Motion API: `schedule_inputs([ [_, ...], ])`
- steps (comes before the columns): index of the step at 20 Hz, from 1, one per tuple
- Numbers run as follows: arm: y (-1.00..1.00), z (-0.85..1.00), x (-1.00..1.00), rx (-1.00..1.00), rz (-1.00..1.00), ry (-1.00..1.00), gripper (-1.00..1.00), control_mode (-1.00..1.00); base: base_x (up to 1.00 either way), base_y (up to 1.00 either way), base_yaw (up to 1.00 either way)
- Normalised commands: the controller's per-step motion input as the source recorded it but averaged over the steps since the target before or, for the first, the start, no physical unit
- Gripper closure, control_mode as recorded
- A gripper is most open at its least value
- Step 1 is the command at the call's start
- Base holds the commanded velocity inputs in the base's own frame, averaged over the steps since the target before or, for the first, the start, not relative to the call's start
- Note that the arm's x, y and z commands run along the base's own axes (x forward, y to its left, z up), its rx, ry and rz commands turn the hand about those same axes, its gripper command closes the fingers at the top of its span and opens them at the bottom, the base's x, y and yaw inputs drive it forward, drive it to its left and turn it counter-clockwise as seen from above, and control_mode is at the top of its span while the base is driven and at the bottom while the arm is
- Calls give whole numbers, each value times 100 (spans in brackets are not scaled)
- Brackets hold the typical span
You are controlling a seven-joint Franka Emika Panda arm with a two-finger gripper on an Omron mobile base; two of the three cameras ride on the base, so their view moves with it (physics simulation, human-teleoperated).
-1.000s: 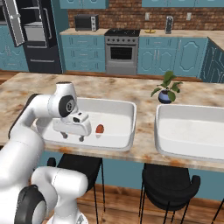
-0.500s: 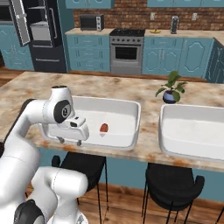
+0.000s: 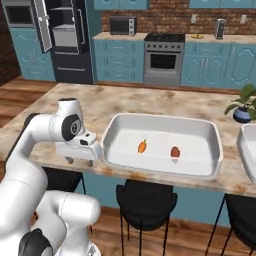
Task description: Place the cold items (carrot and sweet potato) from the fridge in one tupperware on the dining counter. Place the warm items (kebab skewer and hot dog) in the stove area in another tupperware.
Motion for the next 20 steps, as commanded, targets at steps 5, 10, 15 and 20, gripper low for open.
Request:
schedule_inputs([
  [5,0,0,0,0,0,0,-100,100,-5,100,3],
  [10,0,0,0,0,0,0,-100,100,-27,100,7],
  [15,0,0,0,0,0,0,-100,100,-33,100,8],
  [20,0,0,0,0,0,0,-100,100,-34,96,8],
])
